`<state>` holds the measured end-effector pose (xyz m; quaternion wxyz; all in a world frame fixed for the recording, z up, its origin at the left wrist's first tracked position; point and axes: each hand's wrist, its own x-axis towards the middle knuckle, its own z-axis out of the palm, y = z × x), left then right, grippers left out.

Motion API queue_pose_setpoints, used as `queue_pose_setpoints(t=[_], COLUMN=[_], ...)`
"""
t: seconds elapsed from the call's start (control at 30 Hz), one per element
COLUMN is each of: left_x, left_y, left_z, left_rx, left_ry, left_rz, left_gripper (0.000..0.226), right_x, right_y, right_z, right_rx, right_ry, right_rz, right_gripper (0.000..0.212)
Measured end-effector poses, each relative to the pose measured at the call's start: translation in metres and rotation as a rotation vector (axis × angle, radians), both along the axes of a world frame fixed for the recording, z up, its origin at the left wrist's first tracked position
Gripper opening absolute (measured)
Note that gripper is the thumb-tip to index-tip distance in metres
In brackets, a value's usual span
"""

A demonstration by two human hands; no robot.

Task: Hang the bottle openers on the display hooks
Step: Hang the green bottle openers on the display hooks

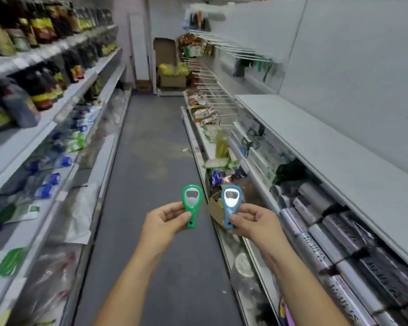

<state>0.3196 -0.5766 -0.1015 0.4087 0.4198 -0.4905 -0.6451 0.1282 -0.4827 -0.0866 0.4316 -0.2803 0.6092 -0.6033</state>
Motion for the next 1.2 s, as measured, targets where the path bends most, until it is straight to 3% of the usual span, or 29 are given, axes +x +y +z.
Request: queue_pose_setpoints(t=[0.6, 0.93, 1.2], left_x=[-0.071, -0.092, -0.162], left_y=[-0.348, -0.587, -0.754], left_z=[0.021, 0.005, 0.015], left_rx=[-0.072, -0.035, -0.048], left_ry=[0.006, 0.028, 0.054], left_rz=[0.224, 0.172, 0.024], left_gripper=[0.030, 0.029, 0.028], right_x=[-0.084, -0.098, -0.153], right_y=[-0.395, -0.620, -0.763], right_z=[0.021, 0.009, 0.018], right_rx=[-0.065, -0.056, -0.078], right_ry=[-0.036, -0.013, -0.007], right_rz=[0.225, 0.107, -0.013], right_gripper=[0.018, 0.015, 0.016])
